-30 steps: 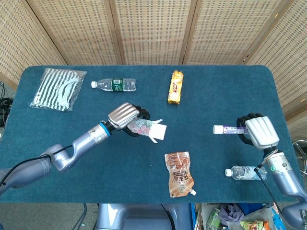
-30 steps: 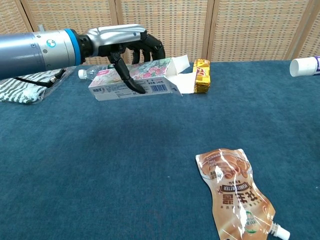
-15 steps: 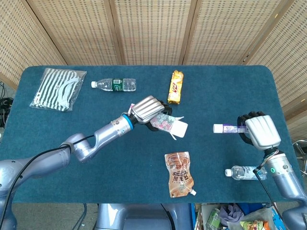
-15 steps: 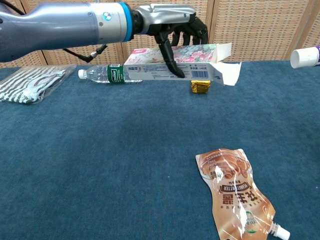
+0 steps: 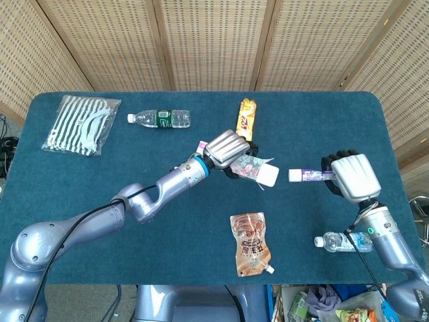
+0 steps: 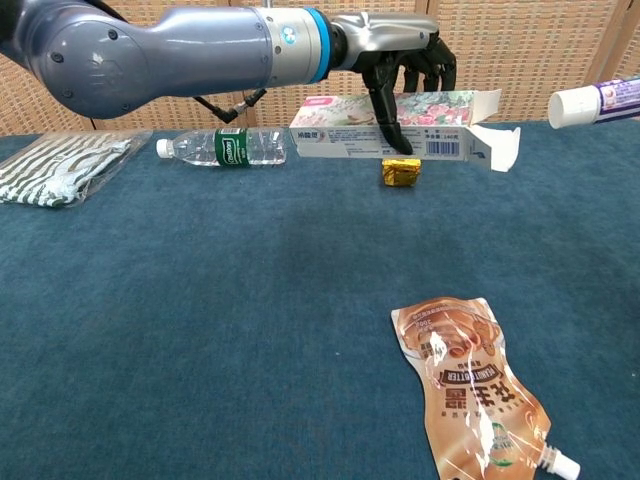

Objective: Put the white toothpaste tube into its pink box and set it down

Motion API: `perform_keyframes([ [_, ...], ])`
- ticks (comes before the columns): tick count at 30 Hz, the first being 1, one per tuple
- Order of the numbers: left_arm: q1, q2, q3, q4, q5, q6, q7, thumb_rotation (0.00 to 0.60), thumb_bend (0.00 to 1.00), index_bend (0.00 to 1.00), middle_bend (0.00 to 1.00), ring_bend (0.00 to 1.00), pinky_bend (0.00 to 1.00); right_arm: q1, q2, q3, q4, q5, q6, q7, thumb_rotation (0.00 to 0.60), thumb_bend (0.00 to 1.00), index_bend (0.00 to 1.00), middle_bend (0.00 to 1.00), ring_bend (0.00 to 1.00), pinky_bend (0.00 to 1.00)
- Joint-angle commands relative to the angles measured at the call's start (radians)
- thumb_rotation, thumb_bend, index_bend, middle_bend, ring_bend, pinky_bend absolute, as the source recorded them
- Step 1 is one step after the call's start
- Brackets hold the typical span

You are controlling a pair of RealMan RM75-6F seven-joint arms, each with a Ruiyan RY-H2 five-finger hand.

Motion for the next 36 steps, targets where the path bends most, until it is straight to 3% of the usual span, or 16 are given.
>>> perform_keyframes([
  [1, -0.014, -0.014, -0.005, 0.016, -0.014, -0.009, 0.011, 0.6, 0.11, 0.5, 0.49, 0.44, 0.51, 0.01, -0.01, 0.005, -0.005, 0.01, -0.008, -0.016, 0.6, 0.63, 0.58, 0.58, 0.43, 0.44],
  [20, -0.053, -0.046, -0.03, 0.014, -0.11, -0.02, 0.085, 0.6, 0.11, 0.5, 0.49, 0.44, 0.51, 0.039, -0.05, 0.022, -0.05, 0.077, -0.001, -0.136, 0.6, 0.63, 0.58, 0.58, 0.44, 0.47],
  [36, -0.063, -0.044, -0.046, -0.011, -0.183, -0.019, 0.13, 0.6, 0.13, 0.51, 0.49, 0.44, 0.51, 0.08, -0.084, 0.028, -0.121, 0.163, 0.002, -0.309, 0.6, 0.64, 0.58, 0.59, 0.44, 0.49],
])
